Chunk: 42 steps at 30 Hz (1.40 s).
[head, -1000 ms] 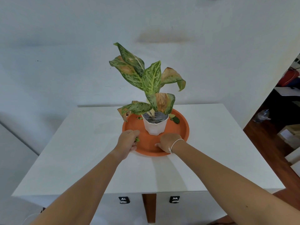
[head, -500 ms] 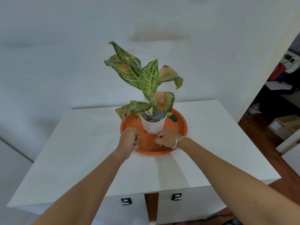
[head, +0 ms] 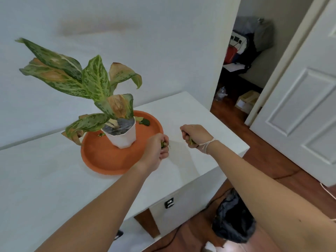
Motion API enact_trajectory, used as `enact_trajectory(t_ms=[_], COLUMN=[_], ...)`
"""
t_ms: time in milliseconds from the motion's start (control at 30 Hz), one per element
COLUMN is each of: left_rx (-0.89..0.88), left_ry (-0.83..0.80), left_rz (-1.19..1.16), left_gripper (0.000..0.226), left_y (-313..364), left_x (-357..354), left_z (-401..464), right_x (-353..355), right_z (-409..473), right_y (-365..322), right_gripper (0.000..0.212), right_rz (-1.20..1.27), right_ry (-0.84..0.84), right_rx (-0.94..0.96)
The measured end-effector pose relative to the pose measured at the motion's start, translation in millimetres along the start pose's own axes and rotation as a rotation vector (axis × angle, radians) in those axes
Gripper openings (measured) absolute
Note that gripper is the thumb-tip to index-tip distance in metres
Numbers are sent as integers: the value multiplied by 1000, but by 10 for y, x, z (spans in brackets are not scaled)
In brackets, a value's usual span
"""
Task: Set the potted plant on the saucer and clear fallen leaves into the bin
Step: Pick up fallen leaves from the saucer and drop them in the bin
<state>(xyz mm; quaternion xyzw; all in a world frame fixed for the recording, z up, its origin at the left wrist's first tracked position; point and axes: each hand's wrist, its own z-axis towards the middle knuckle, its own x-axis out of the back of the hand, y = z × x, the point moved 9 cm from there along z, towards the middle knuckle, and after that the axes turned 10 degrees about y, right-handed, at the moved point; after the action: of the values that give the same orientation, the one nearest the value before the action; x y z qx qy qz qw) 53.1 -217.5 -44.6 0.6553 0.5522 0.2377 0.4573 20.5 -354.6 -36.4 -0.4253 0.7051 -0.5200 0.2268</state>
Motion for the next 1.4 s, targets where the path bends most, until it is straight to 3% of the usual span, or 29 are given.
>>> enact_trajectory(t_ms=[400, 633, 867, 1100, 1400], left_rx=[63, 225, 392, 564, 718], left_ry=[-288, -328, -268, -178, -60], left_rz=[160, 272, 386, 506, 655], left_gripper=[21, 23, 25, 23, 27], left_y=[-764, -1589, -2379, -3281, -4688], left_x=[-1983, -2817, -3095, -3034, -2726], left_z=[-280, -332, -218, 160, 830], right_x=[2040, 2931, 3390, 3386, 3099], right_z=[-66, -62, -164, -187, -93], right_y=[836, 1610, 2443, 3411, 5165], right_gripper=[36, 34, 35, 34, 32], right_rz=[226, 208, 306, 457, 723], right_ry=[294, 378, 495, 586, 890], right_rx=[-145, -281, -443, -660, -984])
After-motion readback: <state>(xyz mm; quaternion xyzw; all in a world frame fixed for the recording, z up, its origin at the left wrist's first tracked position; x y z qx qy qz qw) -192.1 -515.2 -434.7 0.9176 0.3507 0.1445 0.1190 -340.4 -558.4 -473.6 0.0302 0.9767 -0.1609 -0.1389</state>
